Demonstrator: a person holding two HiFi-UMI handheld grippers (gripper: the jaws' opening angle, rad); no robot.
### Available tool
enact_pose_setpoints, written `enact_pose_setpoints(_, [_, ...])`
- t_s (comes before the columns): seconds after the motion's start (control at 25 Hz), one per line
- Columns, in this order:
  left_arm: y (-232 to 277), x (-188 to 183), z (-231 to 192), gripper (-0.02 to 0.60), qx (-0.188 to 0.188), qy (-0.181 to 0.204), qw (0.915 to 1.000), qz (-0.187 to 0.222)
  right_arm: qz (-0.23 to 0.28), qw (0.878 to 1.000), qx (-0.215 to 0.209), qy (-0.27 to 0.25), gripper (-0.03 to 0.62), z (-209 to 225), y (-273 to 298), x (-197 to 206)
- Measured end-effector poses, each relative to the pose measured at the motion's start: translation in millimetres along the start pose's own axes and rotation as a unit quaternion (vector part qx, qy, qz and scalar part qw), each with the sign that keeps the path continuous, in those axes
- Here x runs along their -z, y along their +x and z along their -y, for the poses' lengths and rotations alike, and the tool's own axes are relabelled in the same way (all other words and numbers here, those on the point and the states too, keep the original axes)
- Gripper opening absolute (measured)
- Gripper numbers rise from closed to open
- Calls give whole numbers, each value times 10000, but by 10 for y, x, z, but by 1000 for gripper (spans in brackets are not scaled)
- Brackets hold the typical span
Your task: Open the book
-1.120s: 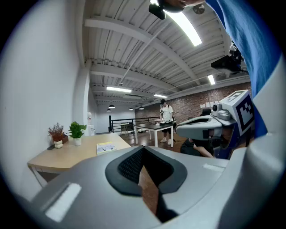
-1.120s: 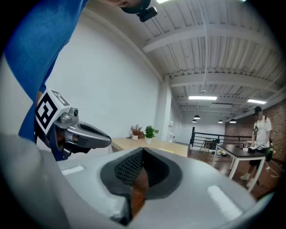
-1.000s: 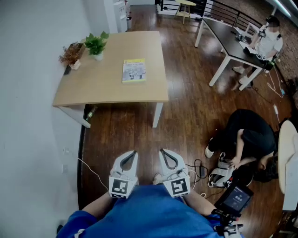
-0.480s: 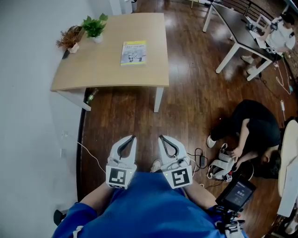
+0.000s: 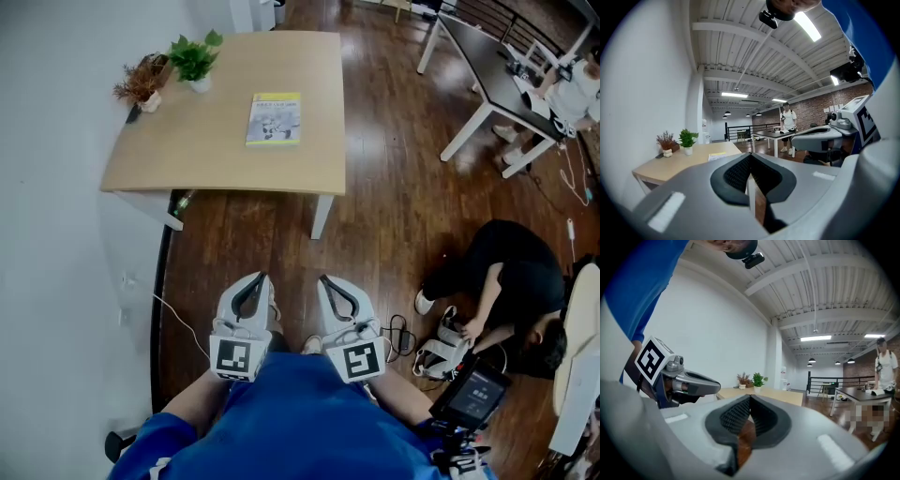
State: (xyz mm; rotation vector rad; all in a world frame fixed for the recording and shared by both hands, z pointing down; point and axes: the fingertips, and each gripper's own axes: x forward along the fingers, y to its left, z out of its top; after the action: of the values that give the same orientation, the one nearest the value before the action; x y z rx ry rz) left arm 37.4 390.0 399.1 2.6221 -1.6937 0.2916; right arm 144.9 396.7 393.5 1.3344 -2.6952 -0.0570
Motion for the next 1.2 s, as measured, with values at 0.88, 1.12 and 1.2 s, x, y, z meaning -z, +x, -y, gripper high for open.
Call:
enact_pose_setpoints(0.88, [1913,69,-2012,6,838,-246,9961,-87,-586,9965,557,-211,0,596,2617,-65])
enact_pose_setpoints(1.12, [2288,107,-2125,6,791,-250,9961,-302,-638,9970,411,-177,0,863,2942,29])
enact_pose_setpoints(1.2, [2434,160,-2150,6,726,-176,9964,-392,-662,9972,320,-157,0,986,3054,103])
